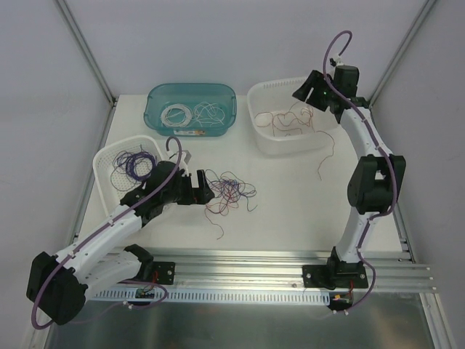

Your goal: Untangle the cables

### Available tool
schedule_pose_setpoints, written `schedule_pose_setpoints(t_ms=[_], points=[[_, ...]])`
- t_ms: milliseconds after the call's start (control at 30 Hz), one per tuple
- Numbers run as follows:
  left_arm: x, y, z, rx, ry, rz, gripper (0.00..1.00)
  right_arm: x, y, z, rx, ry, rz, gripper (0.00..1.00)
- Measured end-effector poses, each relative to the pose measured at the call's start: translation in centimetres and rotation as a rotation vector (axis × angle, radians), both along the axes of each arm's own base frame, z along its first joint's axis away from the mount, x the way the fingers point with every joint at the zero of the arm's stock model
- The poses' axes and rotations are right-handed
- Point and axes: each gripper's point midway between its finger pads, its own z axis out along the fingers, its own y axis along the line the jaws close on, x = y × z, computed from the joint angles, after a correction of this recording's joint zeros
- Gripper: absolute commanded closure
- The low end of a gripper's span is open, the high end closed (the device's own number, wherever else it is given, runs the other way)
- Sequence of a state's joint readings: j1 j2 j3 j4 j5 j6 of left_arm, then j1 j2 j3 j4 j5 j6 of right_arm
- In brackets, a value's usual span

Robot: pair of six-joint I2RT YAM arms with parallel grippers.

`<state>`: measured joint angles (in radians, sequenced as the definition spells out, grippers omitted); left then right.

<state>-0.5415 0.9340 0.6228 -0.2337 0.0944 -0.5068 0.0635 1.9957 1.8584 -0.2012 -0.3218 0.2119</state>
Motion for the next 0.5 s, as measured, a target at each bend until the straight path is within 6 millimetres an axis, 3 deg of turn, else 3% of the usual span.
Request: schedule_pose_setpoints(t_ms=[67, 167, 300, 400, 500], points=[[0.1, -0.1, -0.2, 0.007, 0.008, -0.002, 0.01, -1.9, -0.6, -1.0, -0.038, 0.029, 0.014, 0.31], [0.4, -0.2, -0.2, 0.011, 0.012, -0.003, 0.01, -5.6, -2.4, -1.0, -0.075, 0.037, 0.032, 0.28], [0.5, -0.3, 0.0, 0.015, 0.005, -0.009, 0.01, -9.6, -7.5, 0.1, -0.092, -0.001, 0.012, 0.26], [0.5, -0.2, -0.2, 0.026, 0.003, -0.017, 0.01, -11.4, -11.2, -0.1, -0.115, -0.022, -0.017, 0.26], [0.5, -0.2, -0.3, 0.032, 0.004, -0.022, 0.01, -12.5, -12.3, -1.8, -0.122, -0.007, 0.009, 0.26]])
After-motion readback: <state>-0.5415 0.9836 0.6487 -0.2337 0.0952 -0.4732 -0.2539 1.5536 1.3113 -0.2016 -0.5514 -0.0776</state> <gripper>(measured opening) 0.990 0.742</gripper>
